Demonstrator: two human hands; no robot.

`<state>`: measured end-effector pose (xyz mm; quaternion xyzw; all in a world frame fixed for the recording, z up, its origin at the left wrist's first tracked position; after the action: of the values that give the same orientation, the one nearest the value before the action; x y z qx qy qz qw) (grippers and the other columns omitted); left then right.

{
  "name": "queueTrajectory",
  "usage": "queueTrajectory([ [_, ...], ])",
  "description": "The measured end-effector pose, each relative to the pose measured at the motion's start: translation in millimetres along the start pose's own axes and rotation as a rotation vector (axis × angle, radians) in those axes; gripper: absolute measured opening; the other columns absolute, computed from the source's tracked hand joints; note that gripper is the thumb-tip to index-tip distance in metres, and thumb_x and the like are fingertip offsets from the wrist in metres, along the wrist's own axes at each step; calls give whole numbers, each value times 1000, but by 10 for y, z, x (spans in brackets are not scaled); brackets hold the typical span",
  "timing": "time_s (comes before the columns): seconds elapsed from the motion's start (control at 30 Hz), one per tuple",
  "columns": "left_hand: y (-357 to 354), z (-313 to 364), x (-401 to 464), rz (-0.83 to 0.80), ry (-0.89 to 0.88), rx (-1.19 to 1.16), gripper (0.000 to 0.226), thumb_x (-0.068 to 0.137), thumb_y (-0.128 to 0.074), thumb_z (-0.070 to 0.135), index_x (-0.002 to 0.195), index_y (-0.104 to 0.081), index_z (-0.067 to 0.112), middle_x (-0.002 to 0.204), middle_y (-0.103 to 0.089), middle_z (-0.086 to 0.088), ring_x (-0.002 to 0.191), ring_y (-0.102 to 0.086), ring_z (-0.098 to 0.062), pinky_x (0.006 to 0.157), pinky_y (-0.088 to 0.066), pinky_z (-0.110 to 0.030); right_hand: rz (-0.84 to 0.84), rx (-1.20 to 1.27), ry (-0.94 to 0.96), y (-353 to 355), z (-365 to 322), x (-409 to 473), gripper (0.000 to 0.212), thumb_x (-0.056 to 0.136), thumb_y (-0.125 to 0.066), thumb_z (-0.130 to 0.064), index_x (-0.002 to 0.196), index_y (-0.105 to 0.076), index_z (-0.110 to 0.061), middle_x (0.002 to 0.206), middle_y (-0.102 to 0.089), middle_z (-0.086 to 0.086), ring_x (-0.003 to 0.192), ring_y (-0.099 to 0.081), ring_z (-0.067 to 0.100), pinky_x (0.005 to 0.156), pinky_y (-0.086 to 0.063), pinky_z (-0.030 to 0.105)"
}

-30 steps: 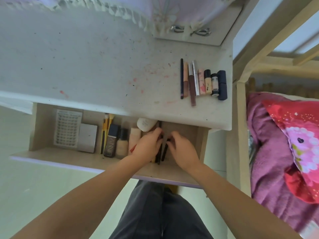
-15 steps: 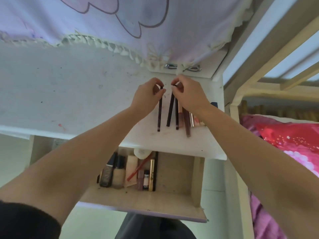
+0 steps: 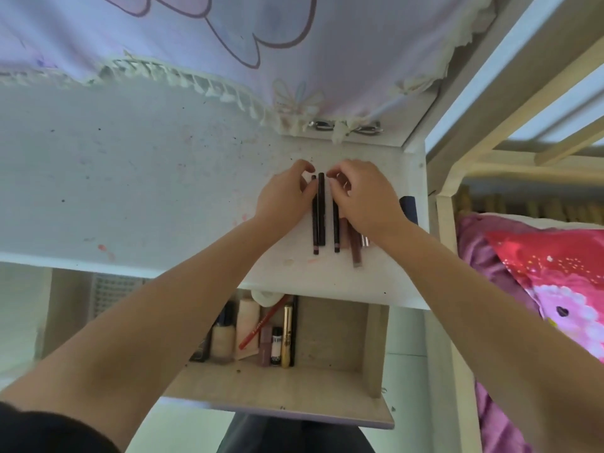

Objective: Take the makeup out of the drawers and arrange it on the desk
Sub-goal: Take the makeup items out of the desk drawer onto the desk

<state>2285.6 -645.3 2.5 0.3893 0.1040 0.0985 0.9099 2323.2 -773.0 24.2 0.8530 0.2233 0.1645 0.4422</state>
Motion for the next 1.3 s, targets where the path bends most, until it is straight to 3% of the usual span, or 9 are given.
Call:
queueTrajectory([
  [0.13, 86, -116, -825, -20, -91, -80, 14, 96, -48, 18, 105, -58, 14, 76, -55, 9, 62, -50, -1, 61, -40, -14, -144, 221, 113, -152, -369, -997, 21, 95, -47, -19, 107, -63, -12, 91, -59, -9, 77, -53, -1, 73, -43, 11],
  [0.3, -452, -811, -1929, -350, -105, 168, 22, 95, -50, 22, 114, -60, 21, 104, -66, 2, 86, -61, -12, 73, -51, -28, -582, 111, -163, -1038, -98, -1873, 36, 98, -42, -25, 134, -45, -22, 120, -59, 4, 102, -59, 20, 86, -50, 33],
  [0.4, -759, -1141, -1885, -426, 61, 278, 48, 96, -42, 21, 143, -32, 26, 141, -43, -3, 104, -58, -24, 76, -51, -33, -567, 51, -273, -1347, 115, -1804, 57, 98, -42, -21, 149, -17, -22, 113, -58, 11, 86, -61, 23, 71, -52, 34],
  [0.47, -934, -1229, -1810, -438, 102, 392, 59, 97, -39, 19, 150, -14, 26, 147, -34, -5, 102, -58, -26, 70, -49, -33, -493, 45, -262, -1491, 146, -1662, 46, 99, -39, -19, 143, -27, -16, 106, -58, 15, 83, -60, 26, 70, -51, 37],
  [0.63, -1133, -1203, -1780, -450, 90, 554, 58, 97, -39, 19, 149, -14, 15, 146, -35, -11, 122, -48, -28, 83, -46, -39, -407, -48, -257, -1675, 102, -1443, 30, 100, -37, -28, 117, -50, -8, 115, -59, 14, 103, -57, 28, 84, -44, 32],
  [0.8, -1073, -1122, -1792, -294, 122, 467, 39, 98, -39, 27, 135, -34, 14, 126, -51, -9, 101, -57, -28, 64, -38, -31, -346, -56, -319, -1749, 95, -1451, 25, 99, -42, -27, 114, -49, -9, 111, -59, 12, 100, -59, 28, 82, -49, 34],
  [1.07, -1053, -1117, -1835, -180, 326, 46, 30, 96, -47, 23, 123, -43, 14, 102, -64, -8, 88, -63, -24, 66, -50, -34, -452, -106, -431, -1713, 203, -1731, 27, 97, -44, -30, 113, -51, -9, 109, -60, 14, 92, -61, 30, 66, -44, 30],
  [1.17, -813, -1115, -2024, -183, 284, -92, 32, 93, -55, 20, 124, -49, 21, 108, -63, 2, 98, -60, -13, 85, -52, -32, -509, -22, -345, -1474, 68, -1888, 15, 94, -51, -23, 105, -52, -13, 102, -60, 9, 82, -60, 22, 65, -48, 32],
  [1.3, -154, -938, -2120, -98, 139, -142, 34, 92, -58, 20, 125, -54, 23, 108, -59, 13, 96, -56, -2, 86, -46, -18, -471, 127, -138, -878, -377, -1936, 14, 94, -51, -24, 108, -53, -20, 96, -52, -5, 80, -55, 13, 71, -49, 27],
])
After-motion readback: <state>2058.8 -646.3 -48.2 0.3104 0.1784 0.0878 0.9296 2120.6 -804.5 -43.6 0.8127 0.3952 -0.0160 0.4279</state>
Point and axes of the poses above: each hand's wrist, its own x-axis towards the middle knuckle, its own y-axis out of the back of the hand, z = x × y, the point moved 4 cm from there along x, towards the middle knuckle
